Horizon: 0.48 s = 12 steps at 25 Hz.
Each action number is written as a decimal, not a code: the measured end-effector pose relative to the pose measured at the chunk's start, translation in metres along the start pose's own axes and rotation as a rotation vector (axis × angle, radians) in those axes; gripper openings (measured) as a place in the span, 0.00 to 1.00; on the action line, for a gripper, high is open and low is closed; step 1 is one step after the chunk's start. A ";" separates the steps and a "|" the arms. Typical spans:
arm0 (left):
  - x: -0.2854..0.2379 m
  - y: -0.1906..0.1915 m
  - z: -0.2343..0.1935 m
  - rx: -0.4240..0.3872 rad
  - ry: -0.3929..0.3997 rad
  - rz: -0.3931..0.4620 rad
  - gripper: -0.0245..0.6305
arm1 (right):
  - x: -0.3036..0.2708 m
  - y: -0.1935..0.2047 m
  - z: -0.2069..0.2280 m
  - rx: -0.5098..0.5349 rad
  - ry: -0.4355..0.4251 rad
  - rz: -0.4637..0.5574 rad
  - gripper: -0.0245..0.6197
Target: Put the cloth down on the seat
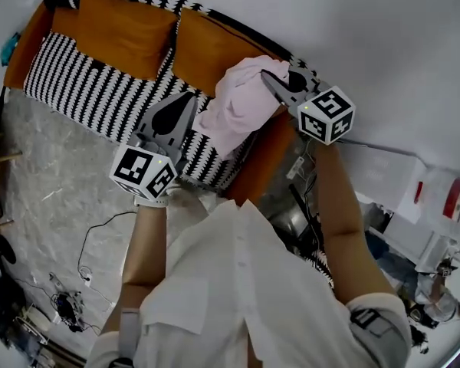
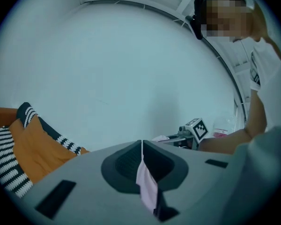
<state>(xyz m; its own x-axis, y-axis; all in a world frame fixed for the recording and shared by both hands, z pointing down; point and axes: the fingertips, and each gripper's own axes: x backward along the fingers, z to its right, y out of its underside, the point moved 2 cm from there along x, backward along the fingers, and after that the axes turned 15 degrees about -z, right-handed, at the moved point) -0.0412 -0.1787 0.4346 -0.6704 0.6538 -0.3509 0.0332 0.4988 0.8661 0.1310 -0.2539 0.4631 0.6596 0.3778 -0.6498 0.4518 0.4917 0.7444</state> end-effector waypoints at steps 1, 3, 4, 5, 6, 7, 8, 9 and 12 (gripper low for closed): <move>-0.007 -0.001 0.000 0.002 0.000 -0.002 0.07 | 0.000 0.001 0.012 -0.010 0.009 -0.003 0.11; -0.019 -0.005 0.000 0.003 0.002 -0.003 0.07 | 0.004 0.000 0.039 -0.034 0.037 0.001 0.11; -0.024 -0.008 0.000 0.000 0.003 -0.004 0.07 | 0.008 -0.002 0.052 -0.043 0.056 0.008 0.11; -0.030 -0.010 0.000 -0.006 0.004 -0.004 0.07 | 0.011 -0.004 0.064 -0.048 0.078 0.016 0.11; -0.035 -0.013 0.000 -0.012 0.005 -0.006 0.07 | 0.014 -0.006 0.075 -0.053 0.099 0.024 0.11; -0.040 -0.014 0.000 -0.018 0.004 -0.008 0.07 | 0.014 -0.006 0.085 -0.060 0.117 0.029 0.11; -0.045 -0.015 -0.001 -0.021 0.003 -0.011 0.07 | 0.013 -0.004 0.093 -0.067 0.128 0.029 0.11; -0.050 -0.016 -0.003 -0.023 0.001 -0.015 0.07 | 0.009 0.001 0.099 -0.073 0.135 0.021 0.11; -0.064 -0.016 -0.006 -0.018 0.004 -0.029 0.07 | -0.009 0.022 0.114 -0.090 0.153 -0.032 0.11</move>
<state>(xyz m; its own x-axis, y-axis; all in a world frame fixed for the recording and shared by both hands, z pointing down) -0.0031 -0.2315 0.4455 -0.6738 0.6371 -0.3743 0.0007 0.5071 0.8619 0.2035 -0.3354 0.5026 0.5436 0.4723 -0.6939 0.4112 0.5708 0.7107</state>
